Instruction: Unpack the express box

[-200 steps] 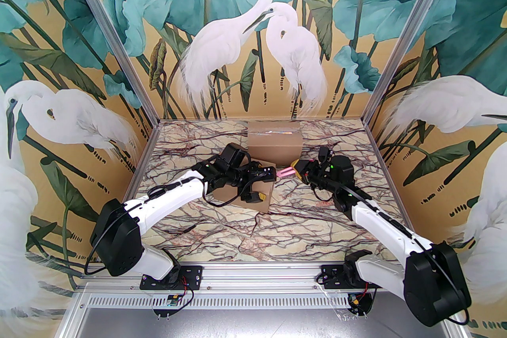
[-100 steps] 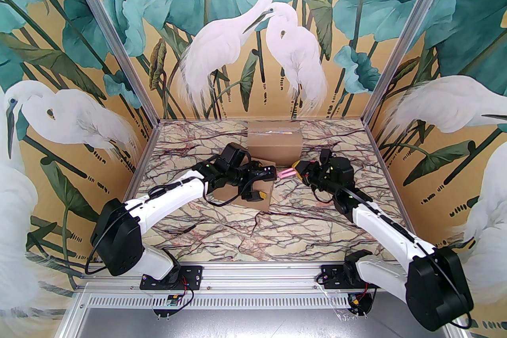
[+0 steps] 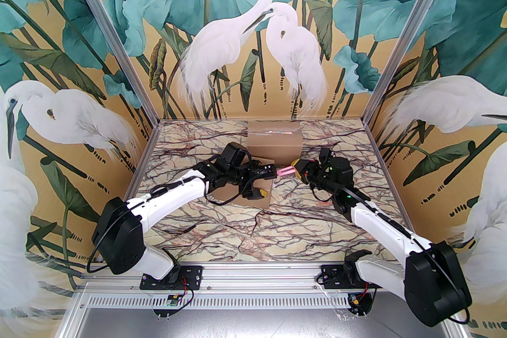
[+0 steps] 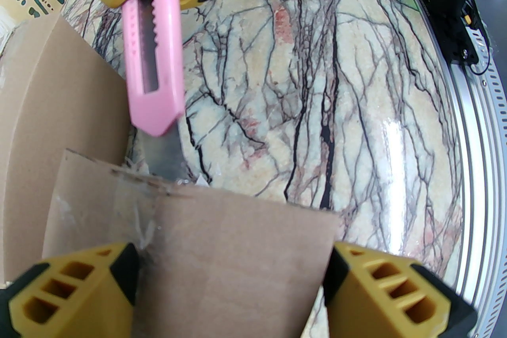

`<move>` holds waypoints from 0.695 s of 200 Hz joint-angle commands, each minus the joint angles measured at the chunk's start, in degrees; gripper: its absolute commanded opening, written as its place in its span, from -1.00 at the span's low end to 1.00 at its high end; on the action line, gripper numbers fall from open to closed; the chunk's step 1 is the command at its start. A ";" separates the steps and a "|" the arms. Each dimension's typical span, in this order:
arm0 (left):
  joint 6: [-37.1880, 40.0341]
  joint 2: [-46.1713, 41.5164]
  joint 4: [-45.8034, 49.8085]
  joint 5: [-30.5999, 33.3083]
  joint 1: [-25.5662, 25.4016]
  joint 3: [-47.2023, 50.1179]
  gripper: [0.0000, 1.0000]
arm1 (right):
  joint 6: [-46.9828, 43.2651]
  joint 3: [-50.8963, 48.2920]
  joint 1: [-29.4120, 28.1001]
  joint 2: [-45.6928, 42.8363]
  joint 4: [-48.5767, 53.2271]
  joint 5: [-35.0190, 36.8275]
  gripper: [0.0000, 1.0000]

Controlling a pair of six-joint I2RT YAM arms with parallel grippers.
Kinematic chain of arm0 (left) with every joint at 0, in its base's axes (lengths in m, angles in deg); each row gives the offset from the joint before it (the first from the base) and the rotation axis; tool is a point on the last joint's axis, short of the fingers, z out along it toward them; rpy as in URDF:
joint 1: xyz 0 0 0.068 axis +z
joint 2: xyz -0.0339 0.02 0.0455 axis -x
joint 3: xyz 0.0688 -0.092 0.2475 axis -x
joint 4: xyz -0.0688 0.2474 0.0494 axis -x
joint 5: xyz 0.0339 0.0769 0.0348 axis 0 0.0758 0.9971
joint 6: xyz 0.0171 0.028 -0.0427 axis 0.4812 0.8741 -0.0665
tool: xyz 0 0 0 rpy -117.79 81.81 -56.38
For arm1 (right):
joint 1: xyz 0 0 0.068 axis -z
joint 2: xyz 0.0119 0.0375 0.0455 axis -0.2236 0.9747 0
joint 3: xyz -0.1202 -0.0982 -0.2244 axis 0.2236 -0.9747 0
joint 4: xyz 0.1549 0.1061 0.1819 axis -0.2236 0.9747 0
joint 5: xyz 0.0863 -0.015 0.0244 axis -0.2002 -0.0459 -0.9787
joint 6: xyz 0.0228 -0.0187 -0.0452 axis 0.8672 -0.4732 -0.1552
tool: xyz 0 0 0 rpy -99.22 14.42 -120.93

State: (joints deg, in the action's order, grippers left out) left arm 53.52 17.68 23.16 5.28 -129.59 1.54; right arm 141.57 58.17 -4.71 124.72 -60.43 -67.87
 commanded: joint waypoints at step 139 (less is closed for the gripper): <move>-8.08 3.34 -5.61 9.13 2.54 -3.22 0.57 | 3.38 -2.42 -3.02 3.03 -5.73 -11.92 -1.00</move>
State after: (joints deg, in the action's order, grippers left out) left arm 48.32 19.01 21.35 8.97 -129.18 0.33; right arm 145.99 55.74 -5.60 128.81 -70.17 -68.44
